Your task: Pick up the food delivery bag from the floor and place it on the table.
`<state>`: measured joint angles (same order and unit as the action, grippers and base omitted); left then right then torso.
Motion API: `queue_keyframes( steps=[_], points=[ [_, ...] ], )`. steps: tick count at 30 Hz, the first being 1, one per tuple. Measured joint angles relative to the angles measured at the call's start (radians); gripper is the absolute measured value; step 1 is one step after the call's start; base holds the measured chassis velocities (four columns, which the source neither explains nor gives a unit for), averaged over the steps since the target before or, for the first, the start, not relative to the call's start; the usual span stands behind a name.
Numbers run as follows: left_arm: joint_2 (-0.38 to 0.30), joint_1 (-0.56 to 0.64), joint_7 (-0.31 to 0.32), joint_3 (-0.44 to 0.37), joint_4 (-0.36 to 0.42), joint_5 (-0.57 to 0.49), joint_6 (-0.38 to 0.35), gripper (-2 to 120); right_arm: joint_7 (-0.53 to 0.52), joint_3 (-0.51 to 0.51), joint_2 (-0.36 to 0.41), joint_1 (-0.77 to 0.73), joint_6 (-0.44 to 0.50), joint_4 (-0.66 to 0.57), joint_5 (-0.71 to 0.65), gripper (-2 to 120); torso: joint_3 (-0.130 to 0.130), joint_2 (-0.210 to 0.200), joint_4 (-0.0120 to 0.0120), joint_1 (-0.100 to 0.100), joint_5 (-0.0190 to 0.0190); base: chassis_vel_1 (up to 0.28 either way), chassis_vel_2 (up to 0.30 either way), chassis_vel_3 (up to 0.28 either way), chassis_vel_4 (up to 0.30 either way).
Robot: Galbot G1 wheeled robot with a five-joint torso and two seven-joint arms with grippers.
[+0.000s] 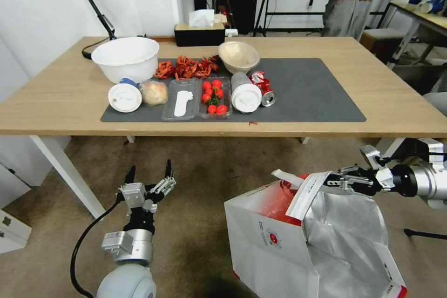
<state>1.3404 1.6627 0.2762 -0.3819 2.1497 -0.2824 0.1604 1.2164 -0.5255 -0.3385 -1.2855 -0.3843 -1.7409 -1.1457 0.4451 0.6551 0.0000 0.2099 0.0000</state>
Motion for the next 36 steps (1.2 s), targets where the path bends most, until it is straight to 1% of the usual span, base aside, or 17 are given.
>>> queue_keyframes(
  steps=[7, 13, 17, 19, 25, 27, 29, 36],
  points=[
    [-0.002, -0.001, -0.002, 0.0, 0.0, 0.0, 0.0, 100, 0.0, 0.001, -0.002, 0.0, 0.0, 0.001, 0.003, 0, 0.016, 0.025, 0.0, 0.009, 0.0, 0.0, 0.0, 0.0, 0.0],
    [-0.002, -0.003, -0.002, 0.002, -0.004, 0.0, 0.0, 100, 0.001, 0.003, -0.003, 0.0, 0.001, 0.003, 0.006, 0, 0.034, 0.056, 0.0, 0.022, 0.0, 0.0, 0.0, 0.0, 0.0],
    [-0.002, -0.005, -0.002, 0.002, -0.005, 0.0, 0.0, 100, 0.001, 0.003, -0.003, 0.001, 0.002, 0.004, 0.006, 0, 0.041, 0.067, 0.0, 0.026, 0.0, 0.0, 0.0, 0.0, 0.0],
    [-0.002, -0.007, -0.002, 0.002, -0.005, -0.001, 0.0, 100, 0.001, 0.004, -0.003, 0.002, 0.002, 0.004, 0.006, 0, 0.049, 0.082, 0.0, 0.033, 0.0, 0.0, 0.0, 0.0, 0.0],
    [-0.001, -0.008, -0.002, 0.004, -0.006, -0.001, 0.0, 100, 0.002, 0.005, -0.003, 0.002, 0.002, 0.006, 0.006, 0, 0.062, 0.102, 0.0, 0.041, 0.0, 0.0, 0.0, 0.0, 0.0],
    [-0.001, -0.008, -0.003, 0.005, -0.007, 0.0, -0.001, 100, 0.002, 0.005, -0.003, 0.001, 0.002, 0.006, 0.006, 0, 0.069, 0.116, -0.0001, 0.046, 0.0, 0.0, 0.0, 0.0, 0.0],
    [-0.001, -0.009, -0.002, 0.006, -0.008, 0.0, -0.001, 100, 0.002, 0.005, -0.003, 0.001, 0.002, 0.007, 0.006, 0, 0.072, 0.12, 0.0, 0.048, 0.0, 0.0, 0.0, 0.0, 0.0],
    [-0.001, -0.01, -0.002, 0.006, -0.012, 0.001, -0.001, 100, 0.002, 0.006, -0.003, 0.004, 0.003, 0.005, 0.006, 0, 0.091, 0.154, 0.0, 0.063, 0.0, 0.0, 0.0, 0.0, 0.0]
  ],
)
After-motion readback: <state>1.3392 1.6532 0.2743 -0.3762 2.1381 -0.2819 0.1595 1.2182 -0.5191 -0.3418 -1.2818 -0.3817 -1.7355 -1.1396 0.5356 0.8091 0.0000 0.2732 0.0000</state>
